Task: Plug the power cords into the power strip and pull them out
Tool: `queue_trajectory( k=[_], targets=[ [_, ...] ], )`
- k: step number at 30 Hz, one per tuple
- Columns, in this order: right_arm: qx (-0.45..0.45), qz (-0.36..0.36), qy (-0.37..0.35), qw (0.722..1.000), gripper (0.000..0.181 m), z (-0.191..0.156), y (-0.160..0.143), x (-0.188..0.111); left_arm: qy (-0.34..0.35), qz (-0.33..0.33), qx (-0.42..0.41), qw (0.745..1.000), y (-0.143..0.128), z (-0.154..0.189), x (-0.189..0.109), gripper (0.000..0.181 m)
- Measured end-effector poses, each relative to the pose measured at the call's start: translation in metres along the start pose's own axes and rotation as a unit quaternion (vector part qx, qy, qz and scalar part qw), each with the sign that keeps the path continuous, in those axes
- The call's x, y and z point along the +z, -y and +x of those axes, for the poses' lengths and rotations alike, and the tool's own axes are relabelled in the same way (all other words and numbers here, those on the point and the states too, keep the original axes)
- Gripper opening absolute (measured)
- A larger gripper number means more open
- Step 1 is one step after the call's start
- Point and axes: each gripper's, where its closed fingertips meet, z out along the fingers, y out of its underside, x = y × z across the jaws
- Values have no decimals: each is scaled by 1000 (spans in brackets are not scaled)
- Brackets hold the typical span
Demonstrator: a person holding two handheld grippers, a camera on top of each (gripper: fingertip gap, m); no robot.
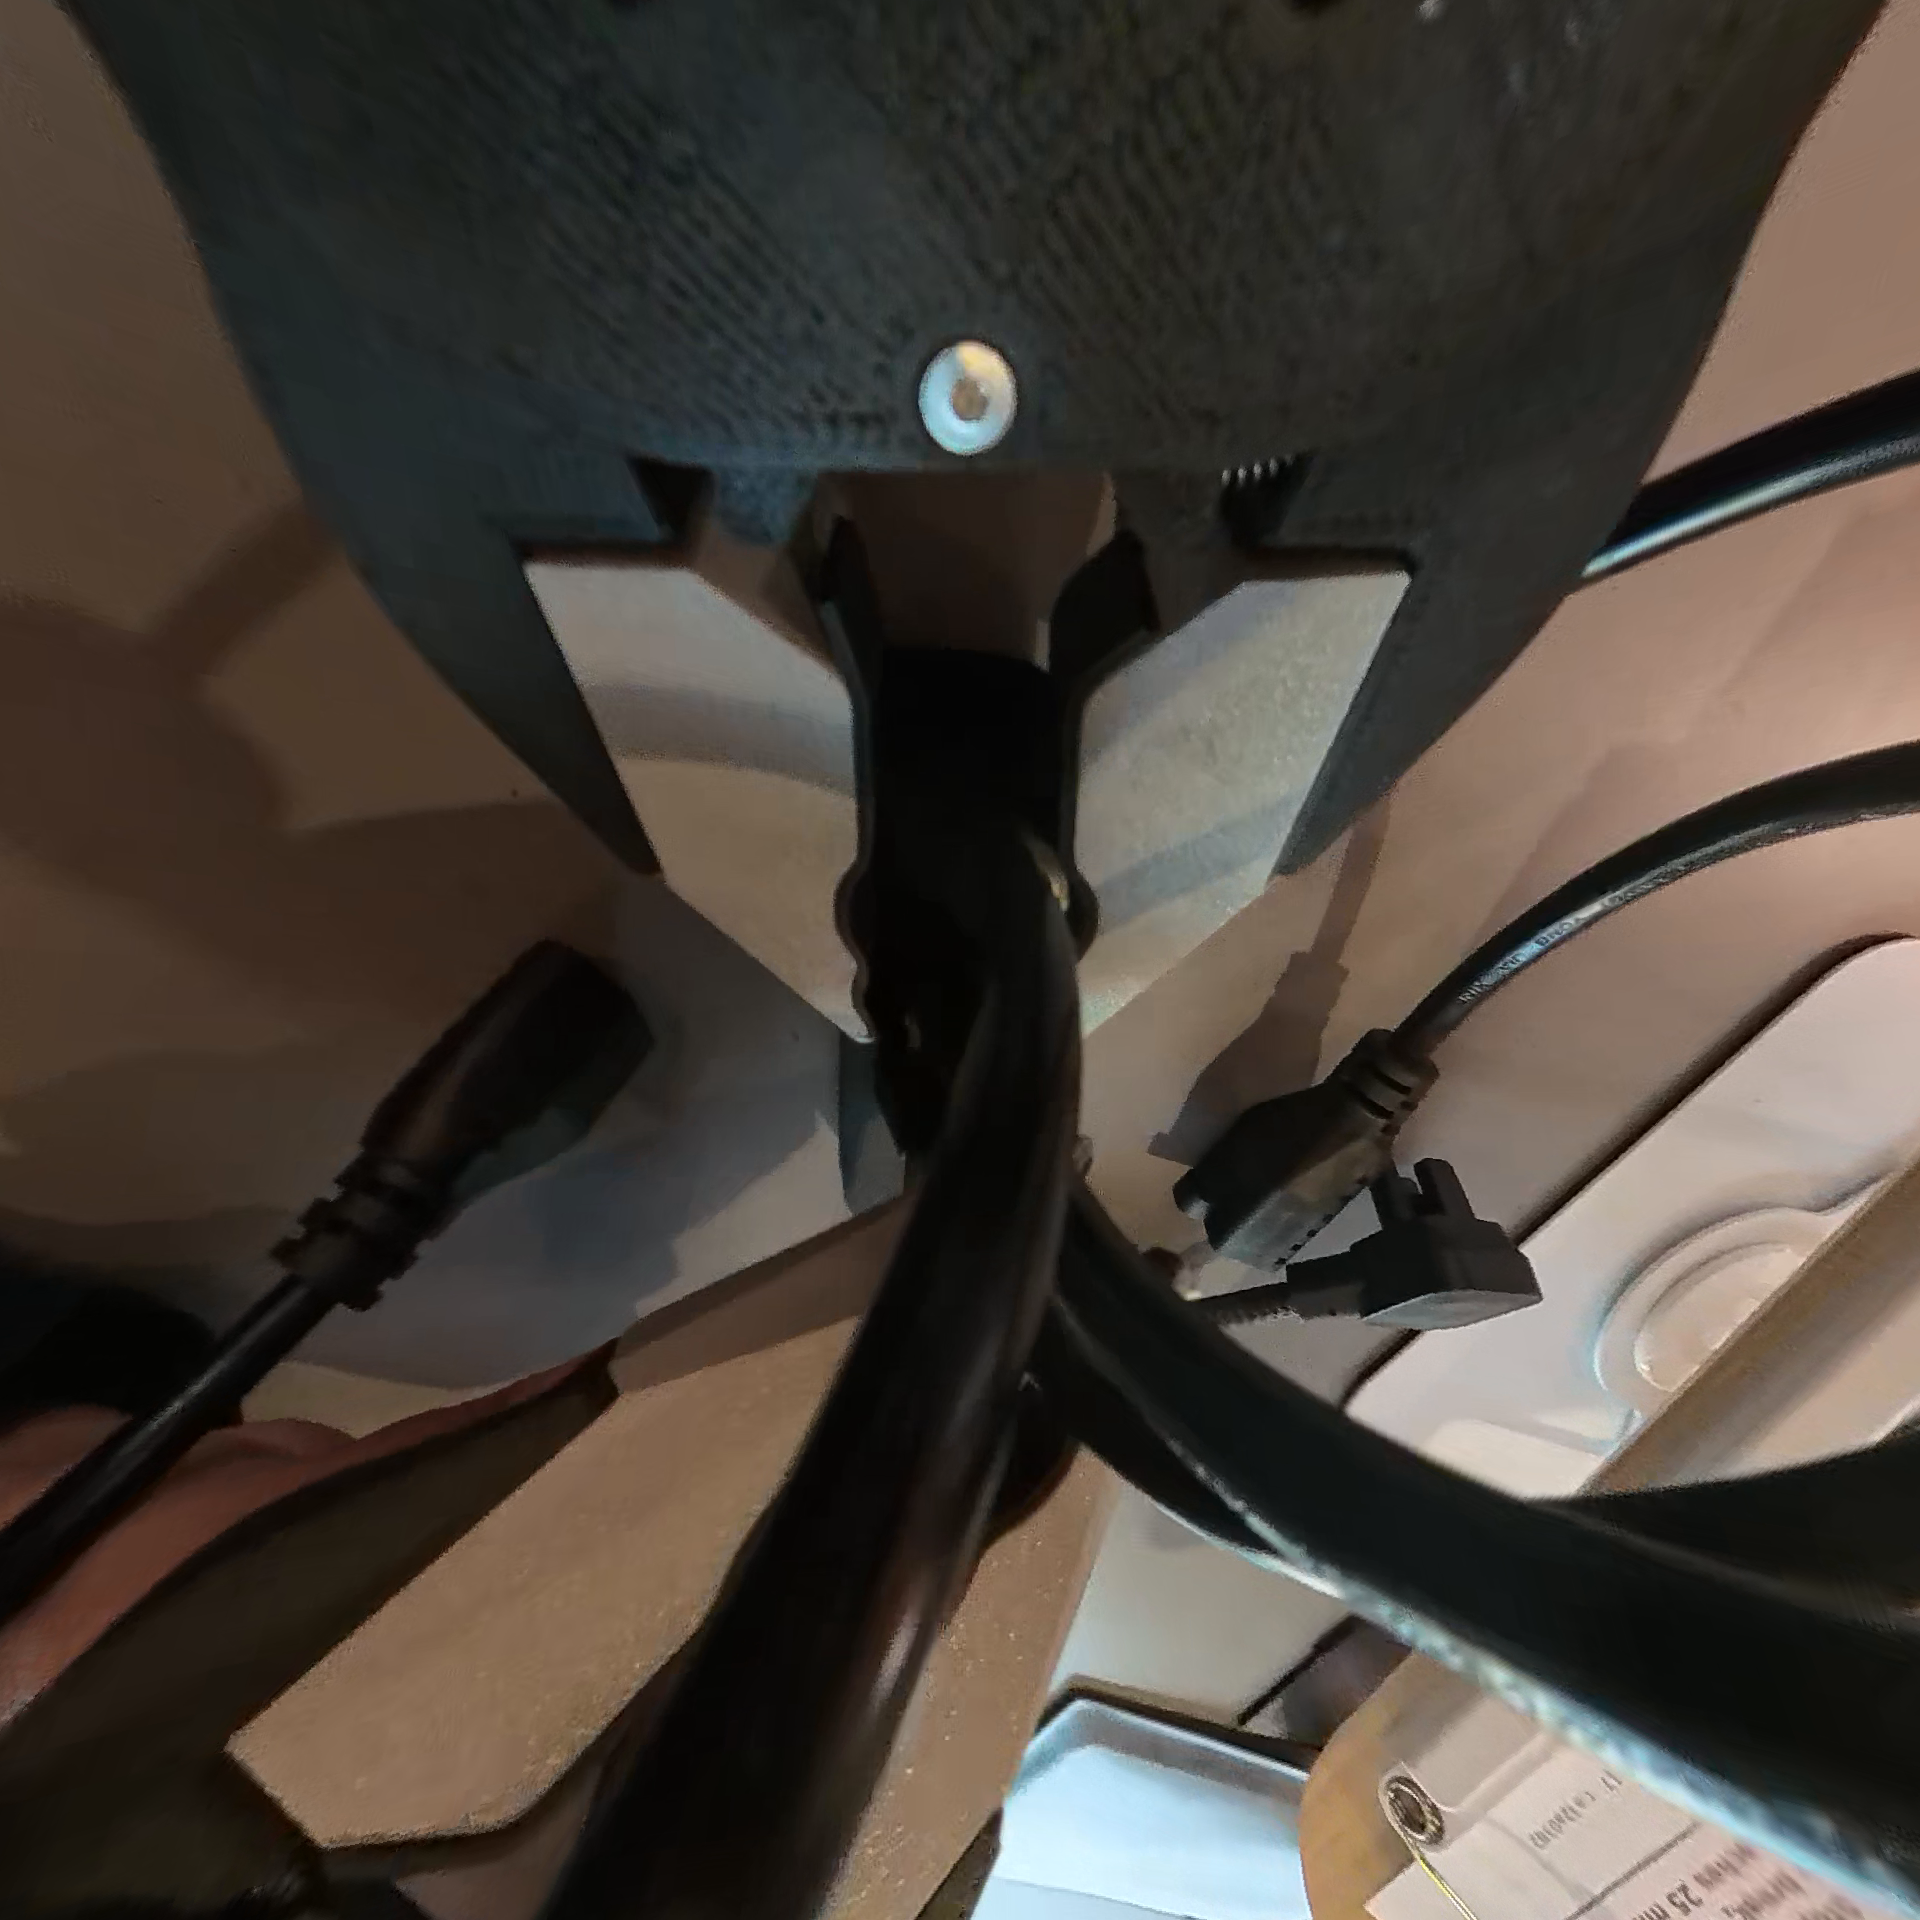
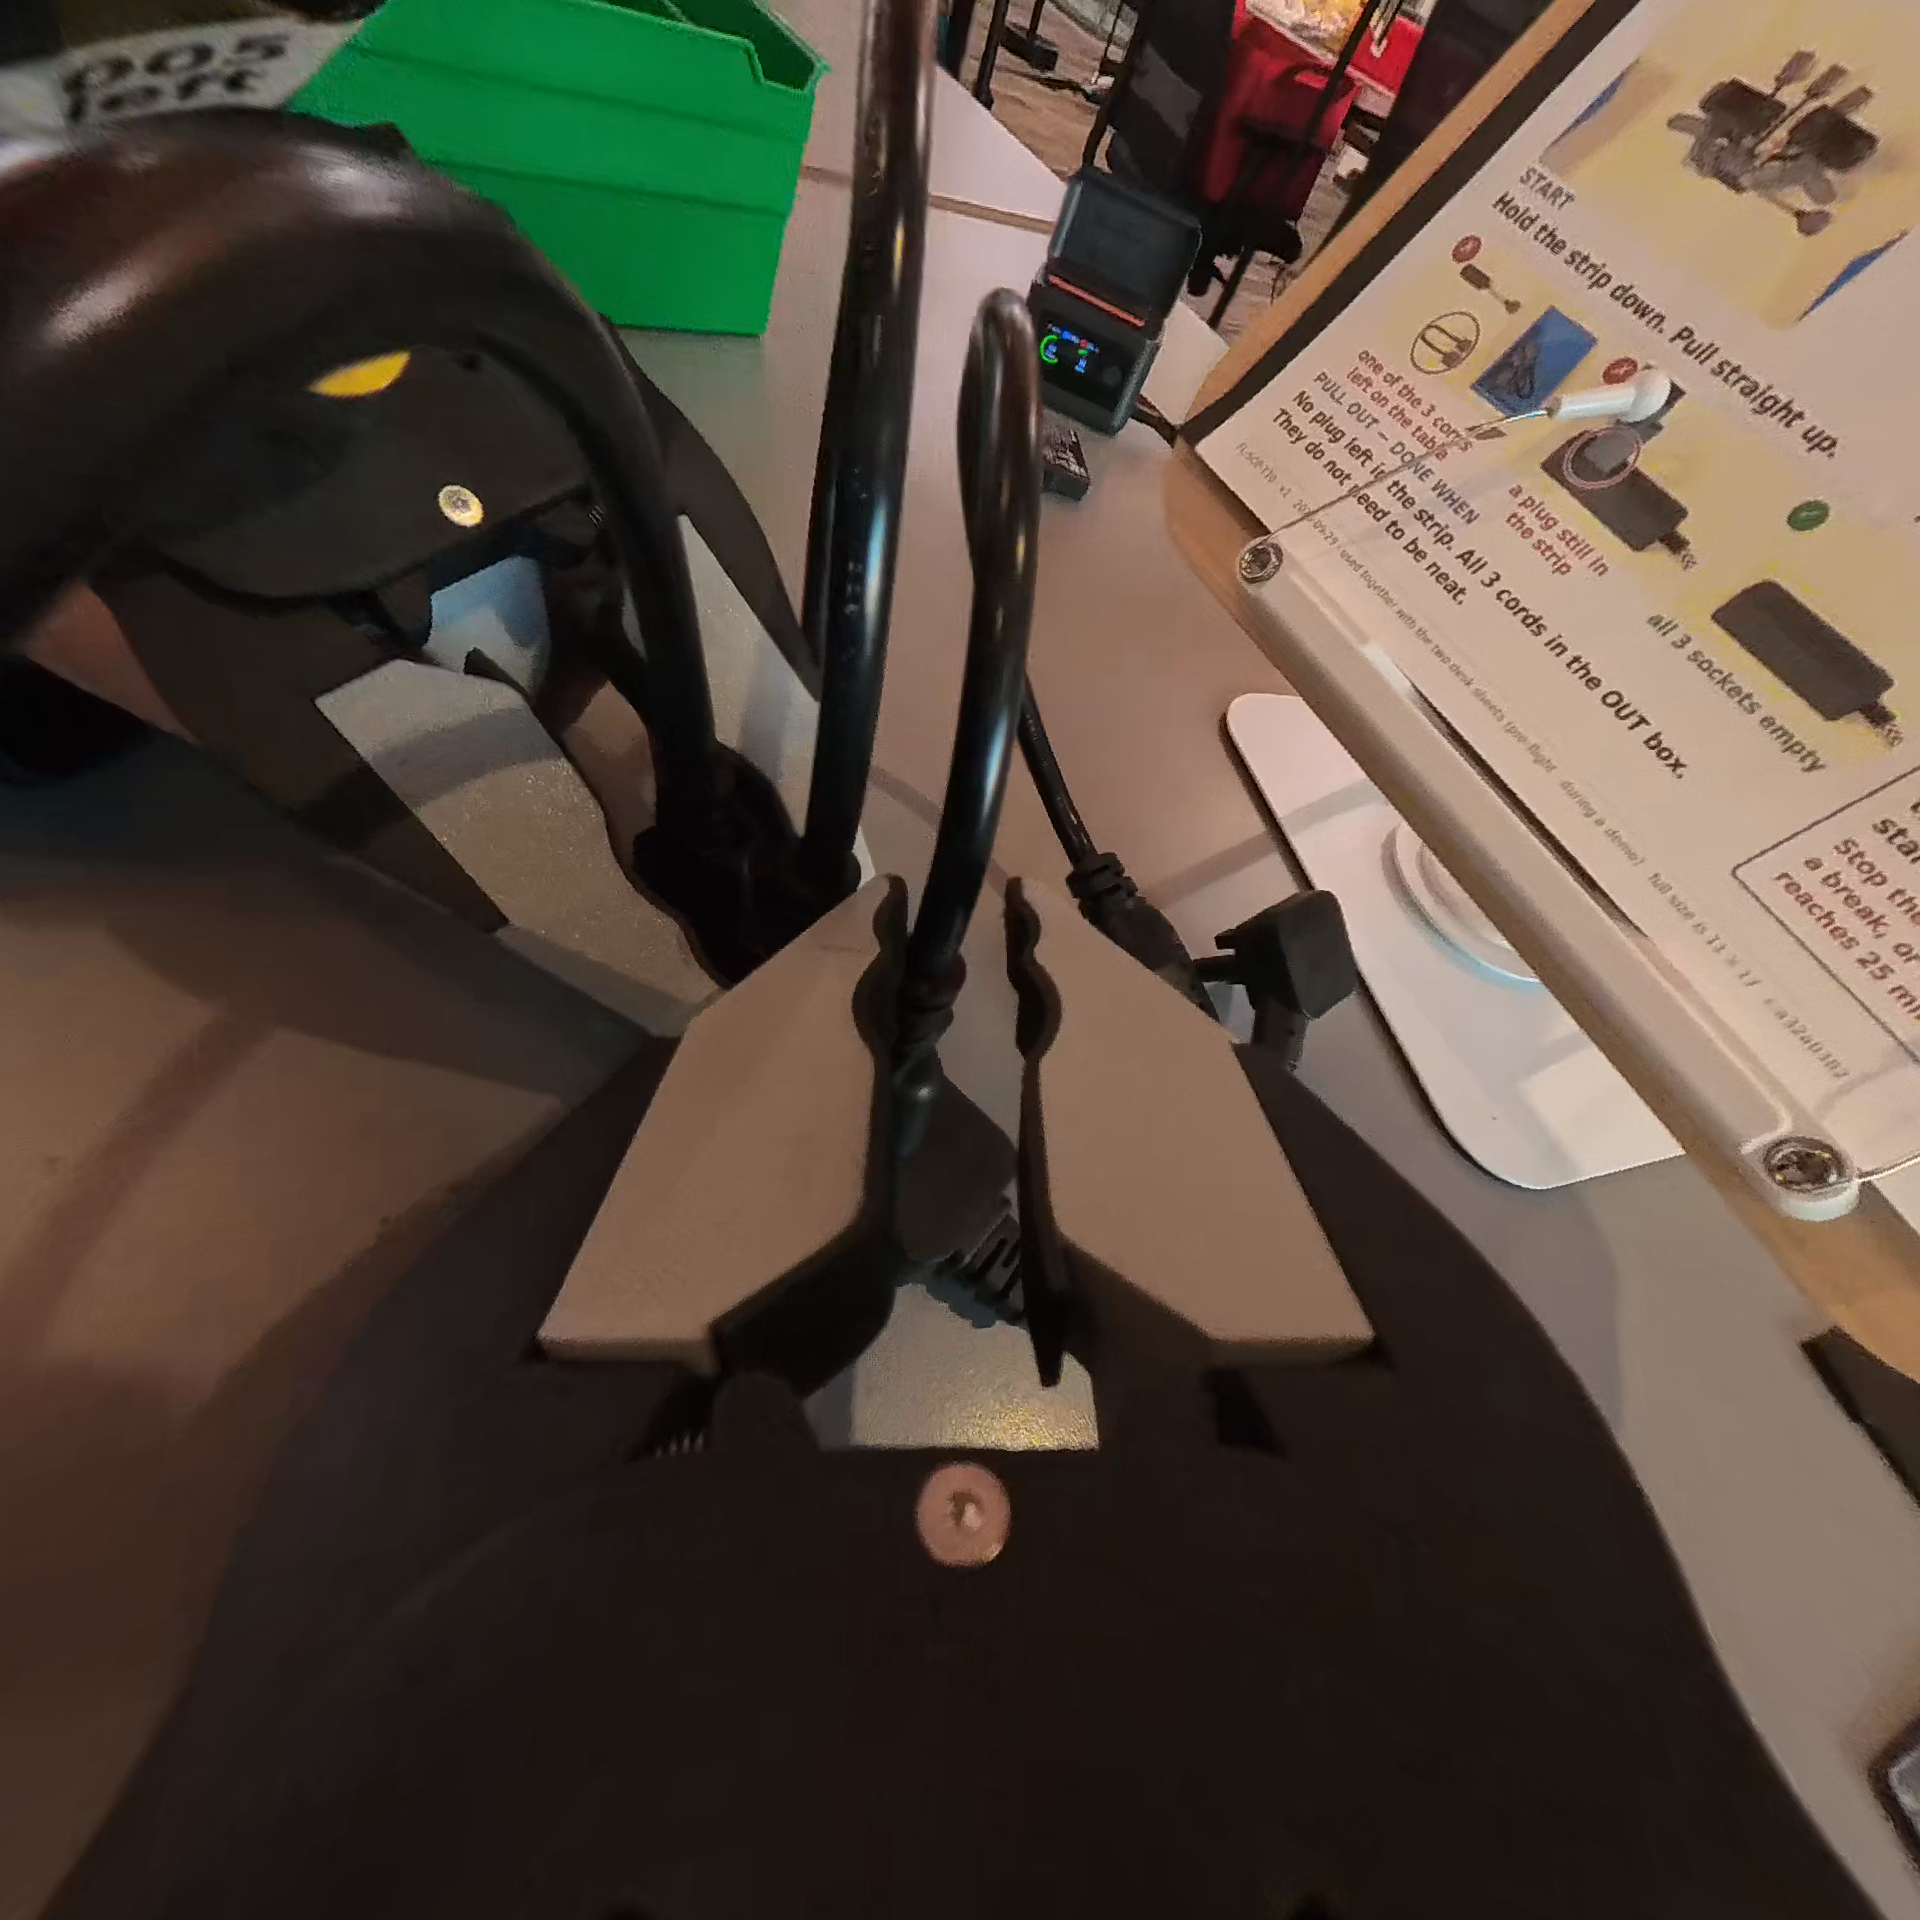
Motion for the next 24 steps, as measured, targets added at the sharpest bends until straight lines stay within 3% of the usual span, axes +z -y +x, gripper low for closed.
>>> queue_trajectory(
  k=[9,24],
  targets=[
    [43,4,11,999,13,-2,-1,0,-2,-15,-5,1000,-1,2,-1,27],
    [83,-33,-45,995,7,2,-4,-1,27,-9,-17,999,1,-3,4,28]
  ],
)
